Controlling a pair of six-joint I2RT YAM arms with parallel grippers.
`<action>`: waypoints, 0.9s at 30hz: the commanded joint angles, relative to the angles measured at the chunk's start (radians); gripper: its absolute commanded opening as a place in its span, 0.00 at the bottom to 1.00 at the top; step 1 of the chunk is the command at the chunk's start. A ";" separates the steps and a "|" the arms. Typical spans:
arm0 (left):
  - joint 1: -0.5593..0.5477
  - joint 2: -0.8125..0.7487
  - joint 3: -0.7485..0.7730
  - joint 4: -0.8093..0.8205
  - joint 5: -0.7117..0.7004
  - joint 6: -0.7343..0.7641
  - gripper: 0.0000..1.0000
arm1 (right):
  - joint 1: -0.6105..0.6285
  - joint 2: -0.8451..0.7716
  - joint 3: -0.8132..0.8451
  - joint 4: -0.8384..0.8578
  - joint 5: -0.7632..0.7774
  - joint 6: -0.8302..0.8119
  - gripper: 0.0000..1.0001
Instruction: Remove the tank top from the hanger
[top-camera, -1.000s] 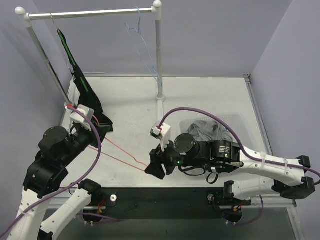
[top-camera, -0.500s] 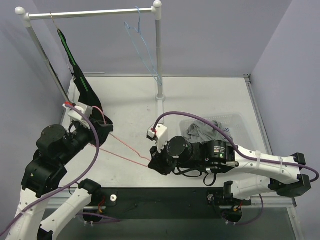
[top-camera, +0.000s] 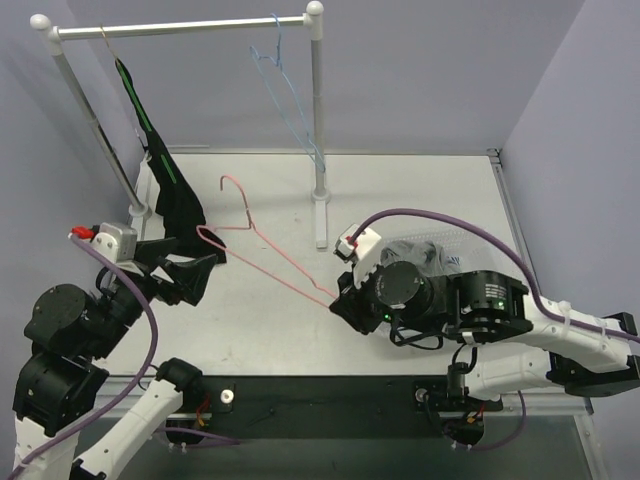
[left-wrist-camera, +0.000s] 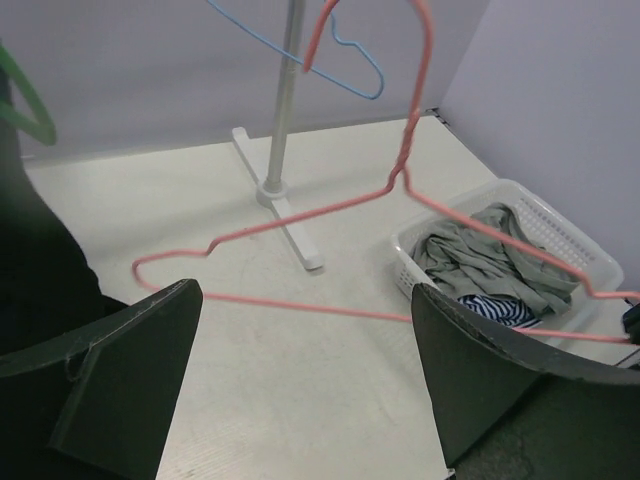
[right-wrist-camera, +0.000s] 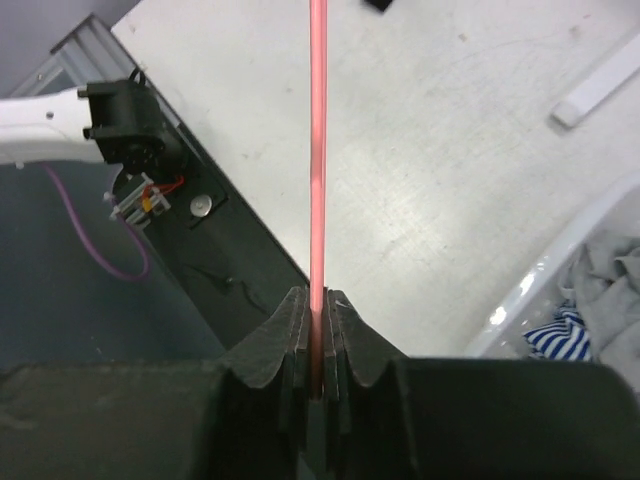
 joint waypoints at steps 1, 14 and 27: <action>-0.004 -0.086 -0.069 0.026 -0.153 0.002 0.97 | -0.003 -0.011 0.117 -0.120 0.162 -0.034 0.00; -0.006 -0.292 -0.328 0.019 -0.284 0.024 0.97 | -0.262 0.233 0.430 -0.041 0.153 -0.249 0.00; -0.008 -0.457 -0.502 0.077 -0.279 0.045 0.97 | -0.489 0.529 0.779 0.078 0.086 -0.326 0.00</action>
